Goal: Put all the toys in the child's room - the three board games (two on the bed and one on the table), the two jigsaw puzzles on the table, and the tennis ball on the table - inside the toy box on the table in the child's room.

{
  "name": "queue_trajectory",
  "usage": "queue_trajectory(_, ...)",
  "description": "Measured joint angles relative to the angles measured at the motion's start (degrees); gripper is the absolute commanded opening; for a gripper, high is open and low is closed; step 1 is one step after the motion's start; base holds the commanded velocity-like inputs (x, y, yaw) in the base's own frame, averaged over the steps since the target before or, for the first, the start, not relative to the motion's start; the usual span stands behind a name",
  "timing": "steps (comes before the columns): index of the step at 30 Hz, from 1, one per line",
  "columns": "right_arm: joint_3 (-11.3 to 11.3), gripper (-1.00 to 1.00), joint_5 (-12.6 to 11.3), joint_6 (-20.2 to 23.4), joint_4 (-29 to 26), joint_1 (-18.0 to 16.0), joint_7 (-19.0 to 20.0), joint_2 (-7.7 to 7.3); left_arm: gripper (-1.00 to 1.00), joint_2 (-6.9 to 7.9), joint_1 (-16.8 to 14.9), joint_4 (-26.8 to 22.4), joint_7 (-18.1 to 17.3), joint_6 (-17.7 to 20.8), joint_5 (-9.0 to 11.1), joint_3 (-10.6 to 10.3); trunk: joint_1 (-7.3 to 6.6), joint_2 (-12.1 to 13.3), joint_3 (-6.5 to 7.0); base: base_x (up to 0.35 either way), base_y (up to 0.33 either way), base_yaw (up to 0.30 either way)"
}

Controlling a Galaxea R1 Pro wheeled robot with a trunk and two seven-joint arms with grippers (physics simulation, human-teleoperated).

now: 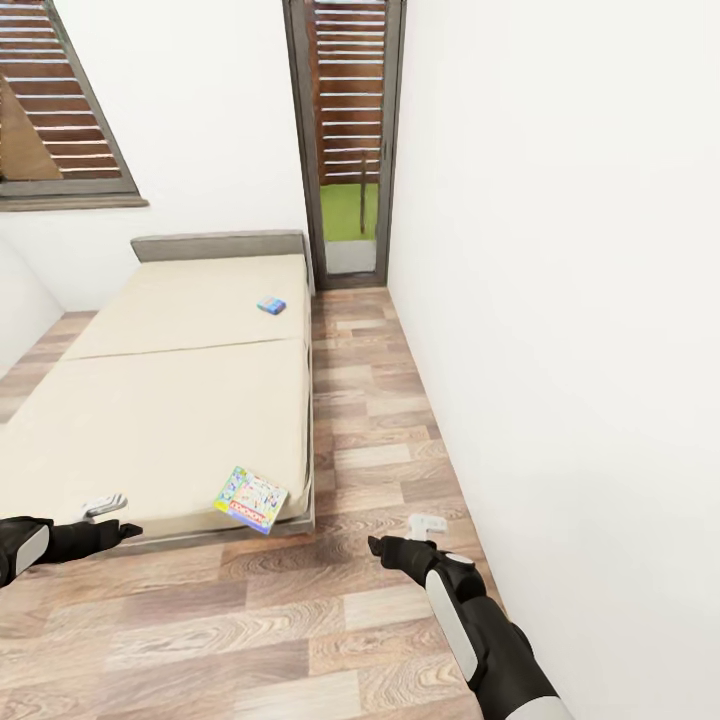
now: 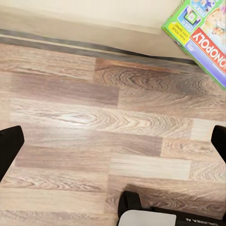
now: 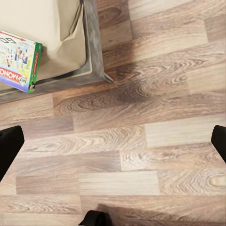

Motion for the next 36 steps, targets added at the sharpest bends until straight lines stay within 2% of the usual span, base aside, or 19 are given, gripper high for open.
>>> queue_trajectory(27, 0.00, 1.00, 0.17, -0.66, 0.21, 0.00, 0.00, 0.00, 1.00, -0.02, 0.00, 0.00, 0.02, 0.00, 0.00, -0.02, 0.00, 0.00, 2.58, 0.000, 0.000, 0.000)
queue_trajectory(36, 0.00, 1.00, 0.19, -0.70, 0.21, 0.00, 0.00, 0.00, 1.00, -0.81, 0.06, -0.02, 0.08, 0.00, -0.07, -0.02, 0.00, 0.00, 3.44, 0.000, 0.000, 0.000)
